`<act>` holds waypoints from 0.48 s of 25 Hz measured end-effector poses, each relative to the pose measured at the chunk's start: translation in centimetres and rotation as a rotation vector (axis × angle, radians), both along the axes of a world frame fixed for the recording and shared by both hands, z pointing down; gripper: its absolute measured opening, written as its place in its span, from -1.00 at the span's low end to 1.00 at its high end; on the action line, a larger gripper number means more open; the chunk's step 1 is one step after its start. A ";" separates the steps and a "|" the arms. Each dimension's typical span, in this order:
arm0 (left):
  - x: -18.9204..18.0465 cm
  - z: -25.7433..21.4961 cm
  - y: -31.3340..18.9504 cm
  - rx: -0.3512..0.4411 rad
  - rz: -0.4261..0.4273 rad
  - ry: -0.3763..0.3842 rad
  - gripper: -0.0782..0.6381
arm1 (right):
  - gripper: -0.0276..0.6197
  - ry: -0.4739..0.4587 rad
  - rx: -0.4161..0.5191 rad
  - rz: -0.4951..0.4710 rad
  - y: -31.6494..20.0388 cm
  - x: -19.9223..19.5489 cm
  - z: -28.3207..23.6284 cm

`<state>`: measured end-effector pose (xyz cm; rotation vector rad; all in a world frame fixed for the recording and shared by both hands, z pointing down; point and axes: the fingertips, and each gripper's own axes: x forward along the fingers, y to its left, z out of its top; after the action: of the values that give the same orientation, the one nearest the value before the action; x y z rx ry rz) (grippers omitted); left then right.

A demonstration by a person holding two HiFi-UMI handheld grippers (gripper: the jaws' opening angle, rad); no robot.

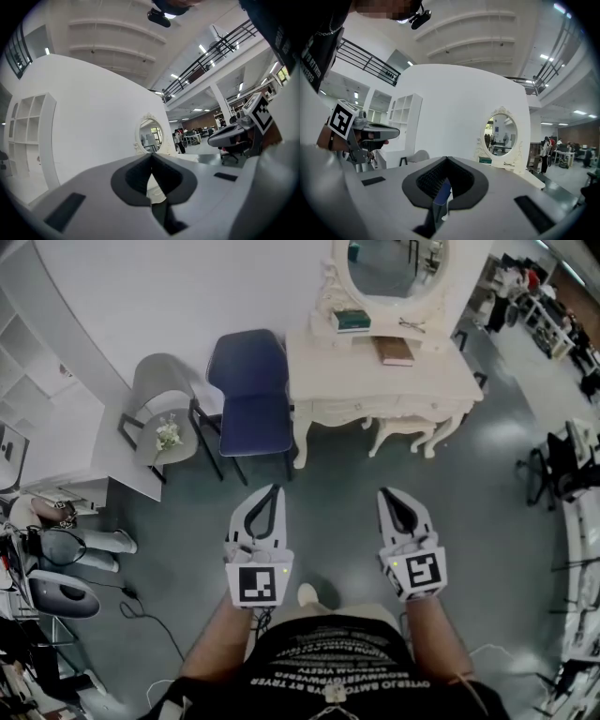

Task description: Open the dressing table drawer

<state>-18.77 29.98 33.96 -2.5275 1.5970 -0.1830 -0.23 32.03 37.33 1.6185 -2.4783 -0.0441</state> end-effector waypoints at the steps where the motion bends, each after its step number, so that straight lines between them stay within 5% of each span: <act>1: -0.2 0.0 -0.4 -0.003 0.001 0.013 -0.77 | -0.91 0.004 0.001 0.003 -0.2 -0.1 -0.2; 7: 0.0 -1.2 -0.8 0.052 0.065 -0.031 -0.77 | -0.91 0.016 -0.012 0.020 -1.0 0.3 0.0; 12: 0.9 -0.1 -1.8 0.014 0.079 -0.024 -0.77 | -0.91 0.012 -0.018 0.014 -2.1 0.6 0.3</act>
<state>-17.91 28.19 33.84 -2.5623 1.4814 -0.1915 0.35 29.92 37.65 1.6245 -2.4512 -0.0294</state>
